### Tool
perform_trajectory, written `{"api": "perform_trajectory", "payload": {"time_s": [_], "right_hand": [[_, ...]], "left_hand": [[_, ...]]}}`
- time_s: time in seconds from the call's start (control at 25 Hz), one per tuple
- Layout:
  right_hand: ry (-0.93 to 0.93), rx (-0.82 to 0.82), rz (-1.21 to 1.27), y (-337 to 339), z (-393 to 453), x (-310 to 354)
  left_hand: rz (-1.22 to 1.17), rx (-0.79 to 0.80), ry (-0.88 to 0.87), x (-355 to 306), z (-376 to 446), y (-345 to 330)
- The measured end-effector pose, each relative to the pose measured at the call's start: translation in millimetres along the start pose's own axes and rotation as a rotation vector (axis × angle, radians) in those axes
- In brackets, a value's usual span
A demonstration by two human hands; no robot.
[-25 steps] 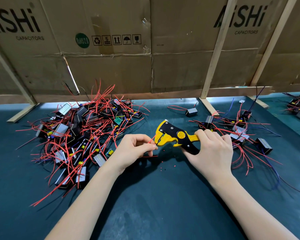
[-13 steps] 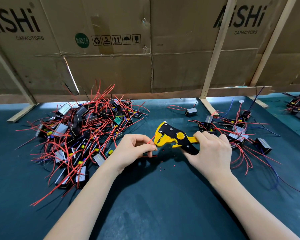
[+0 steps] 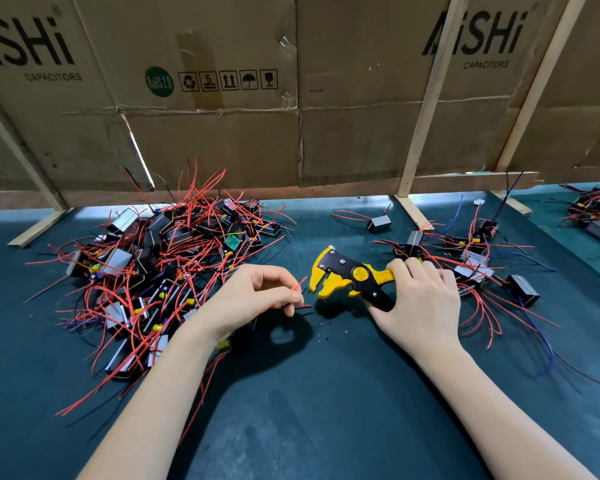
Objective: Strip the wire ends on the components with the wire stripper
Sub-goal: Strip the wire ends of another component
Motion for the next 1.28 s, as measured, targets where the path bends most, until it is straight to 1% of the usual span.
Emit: {"api": "perform_trajectory", "payload": {"time_s": [0.08,0.12,0.24,0.28,0.36,0.44,0.48,0.56,0.6,0.64,0.72,0.76,0.84,0.88,0.92,0.96,1.0,1.04,1.08,1.12,1.2,1.28], "right_hand": [[-0.015,0.019,-0.001,-2.3,-0.4,-2.6],[-0.018,0.028,0.008,-3.0,-0.5,-1.6],[0.010,0.065,0.027,-6.7,0.4,5.6],[0.023,0.082,0.037,-8.5,0.7,7.7],[0.048,0.113,0.045,-11.7,0.5,11.2],[0.045,0.121,0.049,-13.0,-0.7,11.3],[0.032,0.116,0.060,-12.9,-0.9,10.1],[0.003,0.104,0.078,-12.0,-1.1,5.7],[-0.009,0.108,0.075,-12.0,-1.4,3.1],[-0.018,0.117,0.065,-12.6,-1.3,0.5],[-0.038,0.147,0.045,-15.8,-1.0,-4.3],[-0.050,0.166,0.047,-17.8,-0.8,-5.9],[-0.069,0.195,0.070,-20.9,0.0,-6.4],[-0.071,0.202,0.079,-21.4,0.5,-5.4],[-0.071,0.206,0.085,-21.6,1.0,-4.1],[-0.069,0.211,0.091,-21.9,1.2,-2.7],[-0.067,0.217,0.097,-22.2,0.8,-1.4],[-0.063,0.223,0.103,-22.5,0.2,-0.4],[-0.059,0.226,0.106,-22.4,-0.2,-0.2],[-0.059,0.228,0.107,-22.0,-0.4,-1.0],[-0.066,0.234,0.108,-21.9,-1.2,-4.4],[-0.083,0.230,0.111,-21.2,-2.0,-8.9]], "left_hand": [[0.137,-0.064,-0.124,-18.9,-4.0,11.4],[0.157,-0.111,-0.191,-30.3,-6.1,17.6],[0.027,-0.258,-0.353,-68.3,-3.7,30.5],[0.028,-0.284,-0.411,-84.7,1.0,27.2],[0.073,-0.257,-0.523,-117.2,15.9,0.0],[0.063,-0.130,-0.581,-139.7,34.1,-45.7],[0.065,-0.052,-0.569,-144.9,42.1,-69.9],[0.124,0.089,-0.480,-140.0,53.2,-107.6],[0.178,0.118,-0.437,-130.9,56.7,-115.1],[0.233,0.110,-0.409,-121.1,57.9,-112.3],[0.347,0.000,-0.392,-101.3,54.2,-81.0],[0.413,-0.094,-0.394,-91.1,50.2,-56.5],[0.553,-0.332,-0.369,-68.2,37.4,1.6],[0.640,-0.443,-0.309,-54.0,30.3,31.6],[0.742,-0.517,-0.205,-38.6,23.9,57.1],[0.850,-0.539,-0.058,-21.4,18.7,75.8],[0.966,-0.516,0.085,-5.0,14.8,86.7],[1.067,-0.472,0.177,8.3,12.2,91.2],[1.141,-0.454,0.200,15.9,11.1,92.2],[1.171,-0.470,0.170,18.1,10.8,91.5],[1.129,-0.529,0.098,16.0,8.8,90.9],[1.063,-0.558,0.079,17.9,8.0,93.2]]}}
Point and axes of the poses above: each hand's wrist, its own z-axis towards the middle knuckle, its own y-axis out of the back of the hand, x = y × z, the point moved 8 cm from there along z, towards the middle knuckle, and after that the axes turned 8 degrees about -z, right-handed, at the moved point
